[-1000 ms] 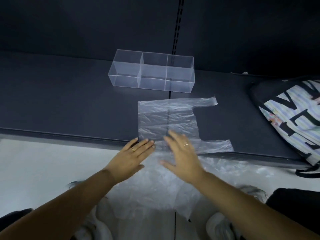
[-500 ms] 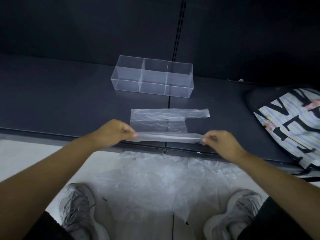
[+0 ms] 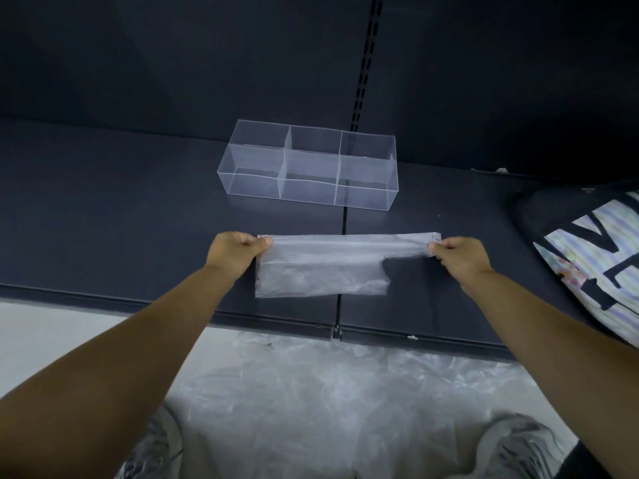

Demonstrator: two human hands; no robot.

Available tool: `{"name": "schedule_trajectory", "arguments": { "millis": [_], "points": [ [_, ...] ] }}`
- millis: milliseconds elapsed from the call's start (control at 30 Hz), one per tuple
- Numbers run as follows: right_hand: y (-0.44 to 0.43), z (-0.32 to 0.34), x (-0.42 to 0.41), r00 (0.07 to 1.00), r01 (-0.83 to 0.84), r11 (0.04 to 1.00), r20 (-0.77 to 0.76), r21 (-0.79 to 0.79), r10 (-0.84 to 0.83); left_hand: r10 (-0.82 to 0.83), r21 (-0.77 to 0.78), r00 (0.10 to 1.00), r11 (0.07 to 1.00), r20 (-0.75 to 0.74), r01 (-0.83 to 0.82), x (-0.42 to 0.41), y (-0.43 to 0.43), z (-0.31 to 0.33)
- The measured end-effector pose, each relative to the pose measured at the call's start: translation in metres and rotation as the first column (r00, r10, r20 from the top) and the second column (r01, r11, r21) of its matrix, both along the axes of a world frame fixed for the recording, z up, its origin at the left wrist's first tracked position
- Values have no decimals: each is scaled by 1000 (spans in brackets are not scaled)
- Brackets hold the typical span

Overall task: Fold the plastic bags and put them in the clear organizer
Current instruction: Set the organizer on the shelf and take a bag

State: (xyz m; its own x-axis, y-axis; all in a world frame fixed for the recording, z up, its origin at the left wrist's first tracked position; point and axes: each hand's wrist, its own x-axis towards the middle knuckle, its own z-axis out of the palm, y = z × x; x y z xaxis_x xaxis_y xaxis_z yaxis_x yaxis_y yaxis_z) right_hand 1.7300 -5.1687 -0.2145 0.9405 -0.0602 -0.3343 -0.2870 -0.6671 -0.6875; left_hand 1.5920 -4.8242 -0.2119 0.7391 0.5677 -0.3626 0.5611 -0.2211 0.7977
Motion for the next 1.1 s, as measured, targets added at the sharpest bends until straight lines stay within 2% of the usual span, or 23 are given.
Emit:
{"name": "schedule_trajectory", "arguments": {
  "millis": [133,200,267,300,367,433,467,500,533,600,667,767,900,1033,1100],
  "points": [
    [6,-14,2,999,46,996,21,-78,-45,12,250,998,968,-60,4,7,-6,-6],
    [7,-15,2,999,38,993,43,-109,-33,-38,548,999,836,15,24,5,-16,-4],
    [9,-10,0,998,33,990,50,-138,-26,-251,740,960,668,127,77,3,-34,-5],
    [11,-5,-3,998,38,986,59,-163,-29,-391,781,913,604,116,160,2,-44,-8],
    [23,5,-15,985,108,954,161,-280,-64,-593,770,804,494,-40,403,-4,-63,-16],
    [51,14,-35,925,159,916,381,-369,-7,-630,711,753,440,-191,549,-8,-71,-31],
    [72,16,-48,883,106,929,464,-355,76,-617,696,744,415,-257,585,-10,-72,-37],
    [96,17,-63,846,-14,948,502,-317,180,-601,692,736,386,-313,610,-13,-72,-42],
    [121,16,-77,824,-169,951,492,-259,280,-592,692,727,360,-349,626,-14,-72,-46],
    [165,7,-100,818,-404,900,375,-162,435,-595,697,688,278,-415,661,-16,-71,-49],
    [186,-9,-108,805,-486,842,257,-233,535,-587,698,655,202,-475,687,-17,-69,-51],
    [165,-31,-98,781,-499,740,135,-450,609,-593,688,671,254,-444,680,-16,-66,-49],
    [104,-48,-78,736,-480,638,120,-602,667,-612,698,681,277,-401,660,-20,-58,-46],
    [65,-44,-60,762,-445,600,71,-665,644,-568,702,712,299,-414,647,-32,-40,-43],
    [56,-36,-58,781,-397,629,114,-668,614,-538,707,722,292,-435,644,-37,-33,-39]
  ]
}}
